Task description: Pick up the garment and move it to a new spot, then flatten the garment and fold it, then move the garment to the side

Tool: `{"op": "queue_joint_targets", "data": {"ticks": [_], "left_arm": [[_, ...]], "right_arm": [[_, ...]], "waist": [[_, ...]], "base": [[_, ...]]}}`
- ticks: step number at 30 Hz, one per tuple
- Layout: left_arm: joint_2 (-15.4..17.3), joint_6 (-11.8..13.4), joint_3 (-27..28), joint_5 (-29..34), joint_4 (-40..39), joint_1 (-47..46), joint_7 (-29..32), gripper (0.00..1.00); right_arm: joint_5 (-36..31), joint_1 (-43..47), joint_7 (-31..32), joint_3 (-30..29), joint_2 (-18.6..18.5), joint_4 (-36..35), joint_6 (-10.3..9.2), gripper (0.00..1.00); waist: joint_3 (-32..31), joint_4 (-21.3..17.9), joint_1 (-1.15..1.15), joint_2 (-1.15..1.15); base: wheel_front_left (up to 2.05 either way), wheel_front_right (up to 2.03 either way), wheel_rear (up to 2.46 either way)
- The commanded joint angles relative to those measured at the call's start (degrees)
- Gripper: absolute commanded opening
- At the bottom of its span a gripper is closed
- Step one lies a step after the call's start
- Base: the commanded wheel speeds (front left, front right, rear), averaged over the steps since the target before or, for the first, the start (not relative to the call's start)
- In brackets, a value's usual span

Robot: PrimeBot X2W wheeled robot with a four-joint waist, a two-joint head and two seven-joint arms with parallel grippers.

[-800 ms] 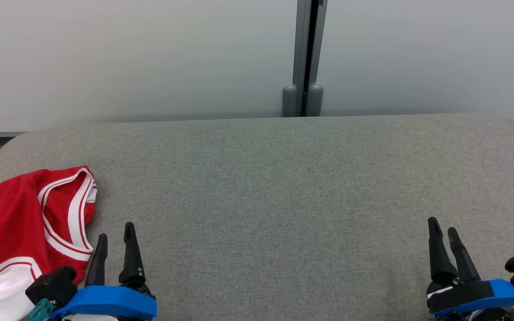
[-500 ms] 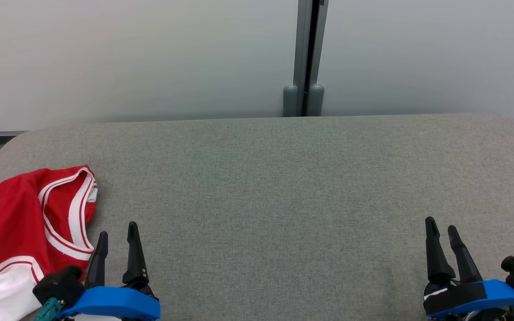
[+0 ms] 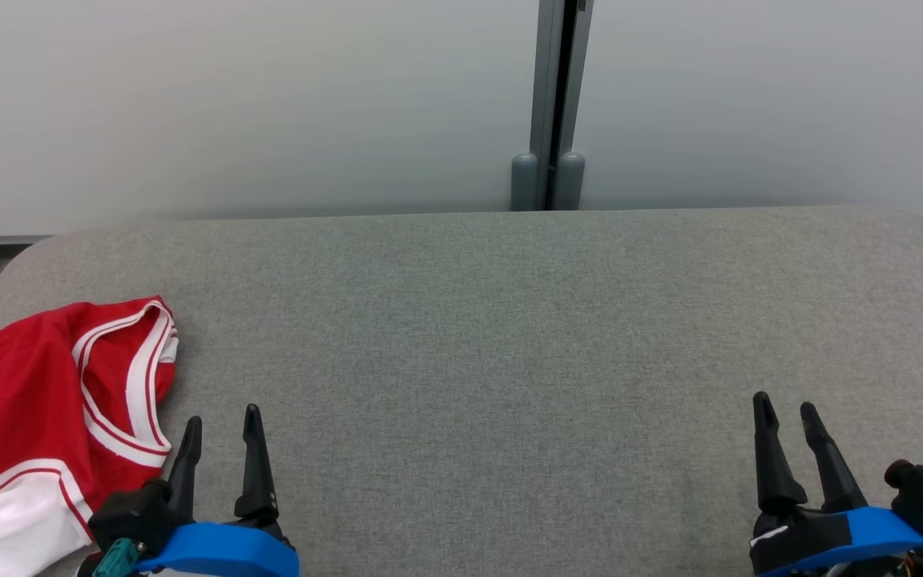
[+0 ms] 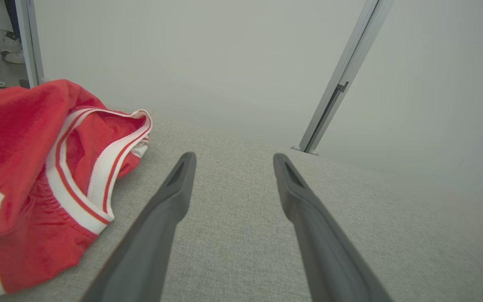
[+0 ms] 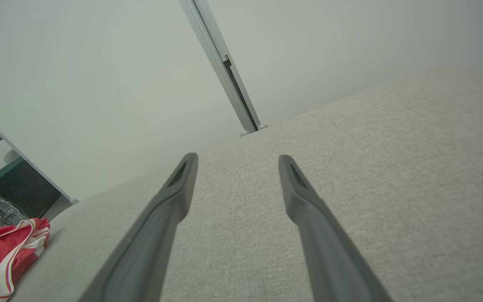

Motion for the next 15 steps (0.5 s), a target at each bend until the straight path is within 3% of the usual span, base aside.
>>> {"op": "queue_joint_targets", "data": {"ticks": [1, 15], "left_arm": [[0.3, 0.3, 0.0, 1.1, -0.2, 0.0, -0.4, 1.00], [0.1, 0.7, -0.6, 5.9, 2.3, 0.0, -2.1, 1.00]], "right_arm": [[-1.1, 0.5, -0.4, 0.0, -0.5, -0.3, 0.11, 1.00], [-6.9, 0.6, -2.2, 0.3, -0.5, 0.3, 0.12, 1.00]], "waist": [[0.0, 0.0, 0.00, 0.00], [-0.1, 0.1, 0.00, 0.00]], "base": [[0.00, 0.00, 0.00], [0.00, 0.00, 0.00]]}}
